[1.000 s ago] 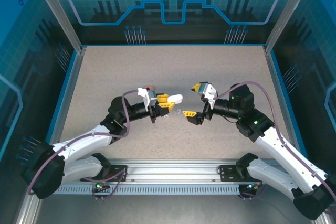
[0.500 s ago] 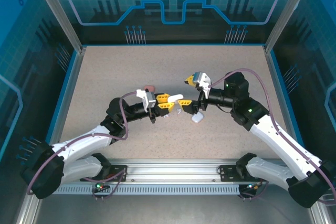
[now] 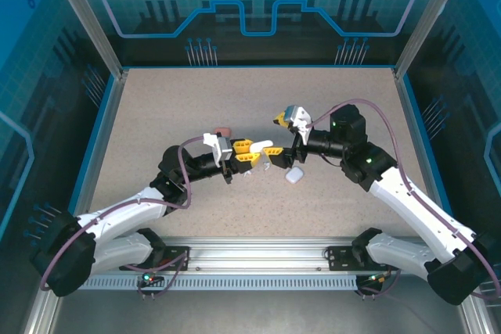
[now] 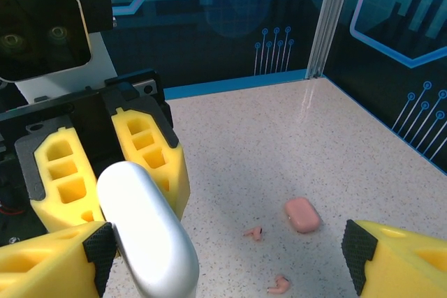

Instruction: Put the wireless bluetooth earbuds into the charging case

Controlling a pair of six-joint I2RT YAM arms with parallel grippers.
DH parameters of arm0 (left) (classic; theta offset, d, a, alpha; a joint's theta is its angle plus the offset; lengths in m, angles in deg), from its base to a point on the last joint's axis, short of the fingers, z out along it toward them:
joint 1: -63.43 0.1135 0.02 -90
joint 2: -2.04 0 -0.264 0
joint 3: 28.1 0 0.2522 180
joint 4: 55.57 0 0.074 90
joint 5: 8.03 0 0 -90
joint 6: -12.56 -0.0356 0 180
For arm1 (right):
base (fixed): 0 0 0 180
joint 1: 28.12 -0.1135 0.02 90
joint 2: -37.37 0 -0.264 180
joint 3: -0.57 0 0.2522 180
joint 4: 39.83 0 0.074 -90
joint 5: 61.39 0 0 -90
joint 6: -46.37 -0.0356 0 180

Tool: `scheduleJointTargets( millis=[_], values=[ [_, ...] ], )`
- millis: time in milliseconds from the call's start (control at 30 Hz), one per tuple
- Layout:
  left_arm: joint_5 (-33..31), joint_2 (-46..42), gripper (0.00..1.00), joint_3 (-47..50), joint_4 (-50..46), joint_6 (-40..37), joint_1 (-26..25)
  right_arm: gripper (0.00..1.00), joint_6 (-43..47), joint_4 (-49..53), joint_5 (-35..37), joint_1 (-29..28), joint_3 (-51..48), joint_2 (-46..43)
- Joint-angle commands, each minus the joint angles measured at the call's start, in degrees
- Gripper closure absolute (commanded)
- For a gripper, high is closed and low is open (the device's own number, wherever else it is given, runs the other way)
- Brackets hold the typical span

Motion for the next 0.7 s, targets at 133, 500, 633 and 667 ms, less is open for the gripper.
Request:
scheduleJointTargets(
  millis=[133, 500, 633, 667],
  values=[
    [1.44, -1.48, 0.97, 0.28, 2.09, -1.37, -0.45, 0.12, 0.9, 0.25, 2.2, -0.06, 3.05, 0.78],
    [1.36, -1.72, 0.97, 0.39, 1.41, -1.62, -0.42, 0.11, 1.06, 0.41, 1.81, 0.08, 4.9, 2.41],
    [1.22, -1.83, 0.97, 0.48, 1.18, -1.79, -0.4, 0.11, 0.87, 0.44, 1.58, 0.15, 5.48, 2.72],
    [1.12, -1.74, 0.97, 0.48, 1.09, -1.79, -0.45, 0.11, 0.85, 0.49, 1.62, 0.15, 5.67, 2.72]
  ],
)
